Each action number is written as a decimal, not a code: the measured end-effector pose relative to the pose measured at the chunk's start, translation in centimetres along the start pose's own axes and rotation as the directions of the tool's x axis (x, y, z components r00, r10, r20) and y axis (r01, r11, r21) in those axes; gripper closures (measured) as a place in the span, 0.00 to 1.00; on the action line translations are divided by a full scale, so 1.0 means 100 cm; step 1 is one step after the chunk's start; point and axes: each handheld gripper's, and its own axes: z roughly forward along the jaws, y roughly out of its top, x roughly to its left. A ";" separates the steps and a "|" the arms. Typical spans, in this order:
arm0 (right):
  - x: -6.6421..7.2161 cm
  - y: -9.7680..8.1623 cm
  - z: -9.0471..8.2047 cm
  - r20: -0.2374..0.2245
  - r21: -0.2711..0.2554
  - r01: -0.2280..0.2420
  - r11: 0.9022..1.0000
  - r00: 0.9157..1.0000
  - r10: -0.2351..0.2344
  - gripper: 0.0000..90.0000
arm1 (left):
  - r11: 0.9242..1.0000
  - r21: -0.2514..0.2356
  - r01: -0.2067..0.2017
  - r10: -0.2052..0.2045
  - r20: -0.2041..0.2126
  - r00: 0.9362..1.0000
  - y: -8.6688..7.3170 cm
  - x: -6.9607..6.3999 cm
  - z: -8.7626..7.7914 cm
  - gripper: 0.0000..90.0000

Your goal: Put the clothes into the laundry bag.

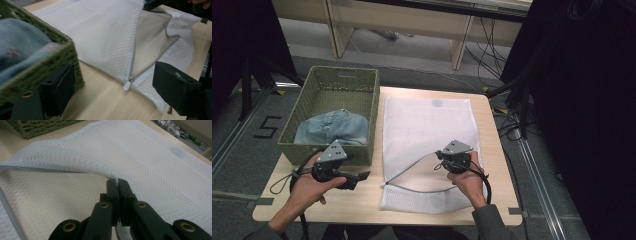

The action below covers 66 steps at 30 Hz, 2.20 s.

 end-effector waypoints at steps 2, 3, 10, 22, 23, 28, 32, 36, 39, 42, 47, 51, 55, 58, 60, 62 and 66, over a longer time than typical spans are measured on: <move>-0.001 0.002 -0.003 0.008 -0.011 -0.014 1.000 1.000 0.014 1.00 | 1.000 -0.020 0.010 -0.011 -0.032 0.999 0.008 0.010 -0.005 0.20; -0.001 0.002 -0.003 0.008 -0.011 -0.014 1.000 1.000 0.014 1.00 | 1.000 -0.020 0.010 -0.011 -0.032 0.999 0.008 0.010 -0.005 0.20; -0.002 0.004 -0.006 0.010 -0.036 -0.008 0.999 1.000 0.008 1.00 | 0.999 0.042 0.019 -0.012 -0.154 0.988 0.043 0.060 -0.013 0.17; -0.001 0.004 -0.005 0.002 -0.023 -0.004 1.000 1.000 0.004 1.00 | 0.983 0.076 0.169 -0.144 -0.264 0.954 0.068 0.140 -0.005 0.17; 0.000 0.003 -0.004 0.006 -0.029 -0.019 0.999 1.000 0.019 1.00 | 0.982 0.098 0.163 -0.132 -0.261 0.956 0.069 0.145 -0.003 0.16; -0.002 0.004 -0.005 0.004 -0.030 -0.001 1.000 1.000 0.001 1.00 | 0.974 0.171 0.150 -0.106 -0.241 0.965 0.071 0.151 0.012 0.16; -0.003 0.005 -0.007 -0.002 -0.034 -0.004 0.999 1.000 0.004 1.00 | 0.976 0.177 0.125 -0.093 -0.179 0.979 0.068 0.148 0.024 0.16; -0.003 0.004 -0.007 -0.002 -0.029 -0.016 0.999 1.000 0.016 1.00 | 0.976 0.177 0.125 -0.101 -0.138 0.985 0.068 0.142 0.030 0.16; -0.003 0.004 -0.005 0.008 -0.042 -0.012 0.999 1.000 0.013 1.00 | 0.972 0.205 0.112 -0.077 -0.173 0.982 0.066 0.141 0.036 0.16; -0.001 0.005 -0.006 0.001 -0.029 -0.017 0.999 1.000 0.017 0.99 | 0.962 0.233 0.141 -0.105 -0.161 0.981 0.056 0.149 0.053 0.16; -0.002 0.003 -0.004 0.006 -0.038 -0.025 0.999 1.000 0.026 0.99 | 0.924 0.332 0.191 -0.151 -0.143 0.978 0.056 0.158 0.063 0.16; -0.004 0.002 -0.004 -0.009 -0.019 -0.013 1.000 1.000 0.012 0.99 | 0.937 0.317 0.147 -0.108 -0.136 0.985 0.060 0.158 0.067 0.16; -0.003 0.003 -0.005 -0.004 -0.018 -0.032 0.999 0.999 0.032 0.99 | 0.939 0.314 0.140 -0.105 -0.128 0.986 0.057 0.161 0.074 0.16; -0.003 0.002 -0.005 -0.002 -0.020 -0.020 1.000 1.000 0.020 0.99 | 0.943 0.303 0.142 -0.110 -0.119 0.987 0.052 0.164 0.080 0.16; -0.003 0.002 -0.003 0.002 -0.031 -0.024 0.999 1.000 0.025 0.99 | 0.939 0.316 0.135 -0.106 -0.109 0.988 0.051 0.165 0.083 0.16; -0.004 0.002 -0.003 -0.002 -0.023 -0.010 1.000 1.000 0.010 0.99 | 0.945 0.299 0.134 -0.108 -0.101 0.989 0.047 0.166 0.086 0.16; -0.005 0.002 -0.003 -0.002 -0.024 -0.009 1.000 1.000 0.009 0.99 | 0.944 0.302 0.132 -0.119 -0.061 0.991 0.042 0.166 0.090 0.16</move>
